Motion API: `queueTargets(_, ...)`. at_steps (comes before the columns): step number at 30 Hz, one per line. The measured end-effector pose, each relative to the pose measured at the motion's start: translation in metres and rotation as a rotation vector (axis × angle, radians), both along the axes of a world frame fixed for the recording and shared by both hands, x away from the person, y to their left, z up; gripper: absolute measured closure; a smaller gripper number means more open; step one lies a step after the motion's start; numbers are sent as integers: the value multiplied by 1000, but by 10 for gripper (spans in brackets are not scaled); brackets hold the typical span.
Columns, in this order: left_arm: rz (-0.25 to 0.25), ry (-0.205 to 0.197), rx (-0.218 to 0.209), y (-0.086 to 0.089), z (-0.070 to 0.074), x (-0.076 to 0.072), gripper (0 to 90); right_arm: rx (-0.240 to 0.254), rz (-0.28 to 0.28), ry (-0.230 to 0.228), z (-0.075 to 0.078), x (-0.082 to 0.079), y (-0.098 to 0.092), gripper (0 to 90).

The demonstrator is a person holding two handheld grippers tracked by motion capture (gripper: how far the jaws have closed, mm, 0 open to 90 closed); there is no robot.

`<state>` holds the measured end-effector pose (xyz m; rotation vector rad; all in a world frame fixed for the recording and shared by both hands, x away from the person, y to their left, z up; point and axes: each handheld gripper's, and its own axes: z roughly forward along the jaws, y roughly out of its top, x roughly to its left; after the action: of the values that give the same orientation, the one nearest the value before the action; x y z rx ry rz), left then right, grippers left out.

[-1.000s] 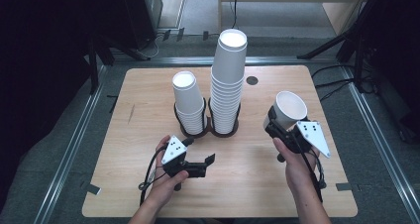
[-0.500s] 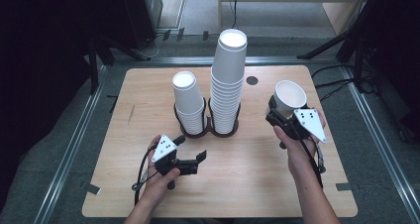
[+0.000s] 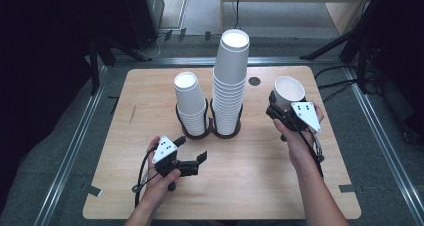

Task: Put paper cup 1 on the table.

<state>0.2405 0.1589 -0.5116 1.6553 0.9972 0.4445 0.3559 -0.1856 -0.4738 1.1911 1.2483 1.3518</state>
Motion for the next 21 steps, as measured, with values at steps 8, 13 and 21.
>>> queueTargets(8, 6, -2, -12, 2, 1, 1, 44, -8, 5, 69, -7, 15, 1, 138)
queueTargets(13, 0, -3, -15, 1, 1, 1, 44, 12, -9, 96, -15, 29, 0, 132)
queueTargets(21, 3, -4, -20, 2, 1, 1, 44, -29, -29, 99, -29, 47, 2, 134)
